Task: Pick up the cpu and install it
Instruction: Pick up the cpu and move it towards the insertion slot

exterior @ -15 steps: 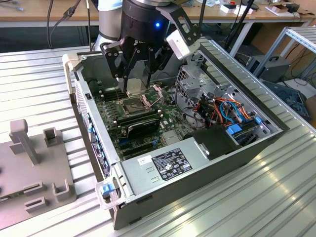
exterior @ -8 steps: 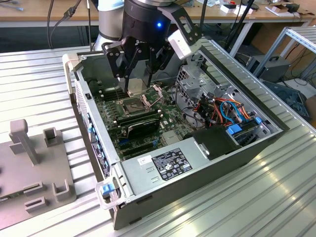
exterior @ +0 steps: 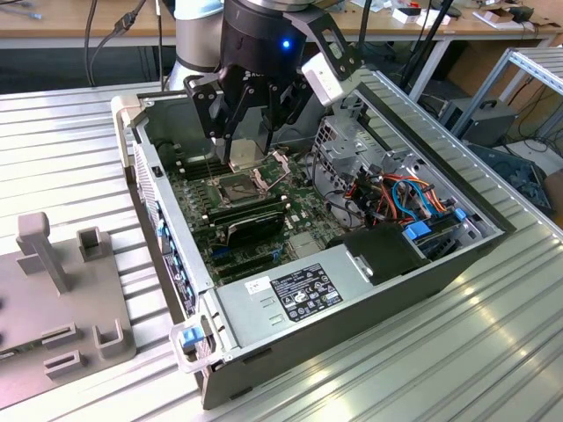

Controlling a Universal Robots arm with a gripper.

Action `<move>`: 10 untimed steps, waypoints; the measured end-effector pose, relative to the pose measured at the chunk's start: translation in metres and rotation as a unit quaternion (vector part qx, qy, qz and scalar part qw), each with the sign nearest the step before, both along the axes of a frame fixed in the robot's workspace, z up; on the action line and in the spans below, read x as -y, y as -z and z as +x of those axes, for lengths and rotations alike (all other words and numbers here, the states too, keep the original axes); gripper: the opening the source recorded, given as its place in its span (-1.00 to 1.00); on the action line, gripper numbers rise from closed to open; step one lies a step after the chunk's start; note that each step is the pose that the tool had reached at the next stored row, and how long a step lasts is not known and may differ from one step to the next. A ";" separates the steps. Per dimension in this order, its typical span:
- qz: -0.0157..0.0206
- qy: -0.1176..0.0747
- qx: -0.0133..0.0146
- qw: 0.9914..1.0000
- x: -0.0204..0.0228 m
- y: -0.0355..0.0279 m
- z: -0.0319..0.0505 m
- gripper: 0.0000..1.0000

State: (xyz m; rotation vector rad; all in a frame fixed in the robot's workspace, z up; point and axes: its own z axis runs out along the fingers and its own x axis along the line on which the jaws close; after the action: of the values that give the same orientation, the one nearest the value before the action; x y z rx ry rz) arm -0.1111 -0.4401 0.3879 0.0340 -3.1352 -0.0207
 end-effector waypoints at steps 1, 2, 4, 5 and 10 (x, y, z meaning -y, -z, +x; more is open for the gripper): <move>0.000 0.000 0.000 1.000 0.0000 0.0000 0.0000 0.08; 0.000 0.000 0.000 1.000 0.0000 0.0000 0.0000 0.08; 0.000 0.000 0.000 1.000 0.0000 0.0000 0.0001 0.08; 0.000 0.000 0.000 1.000 0.0000 0.0000 0.0000 0.08; 0.000 0.000 0.000 1.000 0.0000 0.0000 0.0012 0.08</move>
State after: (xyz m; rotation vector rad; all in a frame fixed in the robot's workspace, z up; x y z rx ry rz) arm -0.1099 -0.4400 0.3879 0.0343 -3.1352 -0.0206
